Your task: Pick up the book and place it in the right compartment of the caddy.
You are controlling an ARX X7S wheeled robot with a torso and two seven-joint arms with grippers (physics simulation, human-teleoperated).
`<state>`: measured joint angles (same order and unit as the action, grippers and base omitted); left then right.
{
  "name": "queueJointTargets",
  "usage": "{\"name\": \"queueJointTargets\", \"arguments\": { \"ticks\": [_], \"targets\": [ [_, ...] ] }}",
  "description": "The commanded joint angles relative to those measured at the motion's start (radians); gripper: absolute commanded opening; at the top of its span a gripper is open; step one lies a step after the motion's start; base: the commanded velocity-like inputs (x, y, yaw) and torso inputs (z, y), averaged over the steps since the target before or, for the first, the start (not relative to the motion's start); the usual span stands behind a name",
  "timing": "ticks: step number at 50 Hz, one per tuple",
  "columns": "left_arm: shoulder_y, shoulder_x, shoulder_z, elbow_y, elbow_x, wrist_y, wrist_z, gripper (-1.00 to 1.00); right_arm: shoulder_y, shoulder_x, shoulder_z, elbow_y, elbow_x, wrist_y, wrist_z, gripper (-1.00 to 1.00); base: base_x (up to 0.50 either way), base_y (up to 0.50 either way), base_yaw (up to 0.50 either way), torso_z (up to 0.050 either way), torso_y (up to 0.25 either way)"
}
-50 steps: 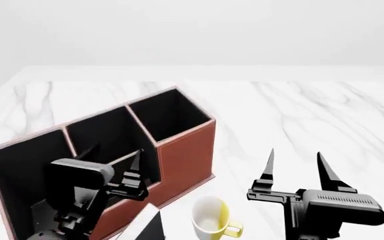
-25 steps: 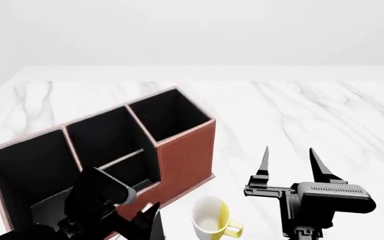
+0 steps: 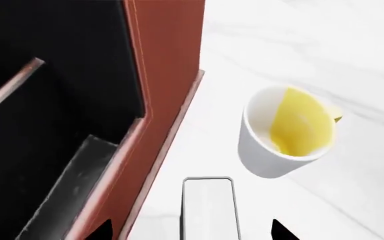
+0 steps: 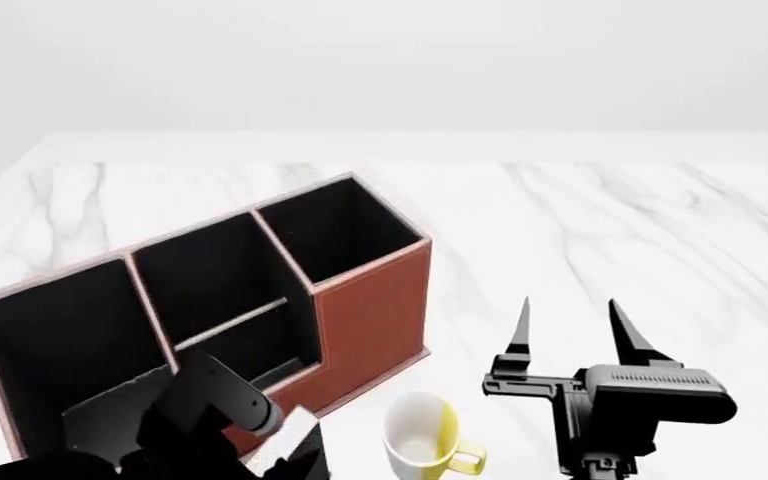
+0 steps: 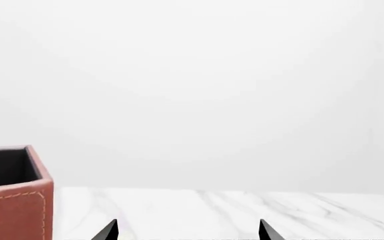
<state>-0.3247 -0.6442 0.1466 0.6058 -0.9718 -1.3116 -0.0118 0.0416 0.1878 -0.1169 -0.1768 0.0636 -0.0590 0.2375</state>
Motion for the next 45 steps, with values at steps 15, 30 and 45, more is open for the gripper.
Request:
{"name": "queueJointTargets", "arguments": {
  "ticks": [15,30,45],
  "targets": [
    [-0.019,0.040,0.110,-0.179,0.045,-0.017,-0.010,1.00,-0.016,0.016,-0.021,0.011,0.010,-0.017,0.010,1.00,0.00,0.00,0.00,0.000,0.000],
    [-0.034,0.052,0.259,-0.272,0.139,0.058,0.049,1.00,-0.022,0.021,-0.032,0.018,0.018,-0.023,0.018,1.00,0.00,0.00,0.00,-0.003,0.000],
    [-0.025,0.045,0.271,-0.268,0.174,0.107,0.034,-1.00,-0.019,0.027,-0.043,0.024,0.021,-0.025,0.027,1.00,0.00,0.00,0.00,-0.006,0.000]
  ]
}}
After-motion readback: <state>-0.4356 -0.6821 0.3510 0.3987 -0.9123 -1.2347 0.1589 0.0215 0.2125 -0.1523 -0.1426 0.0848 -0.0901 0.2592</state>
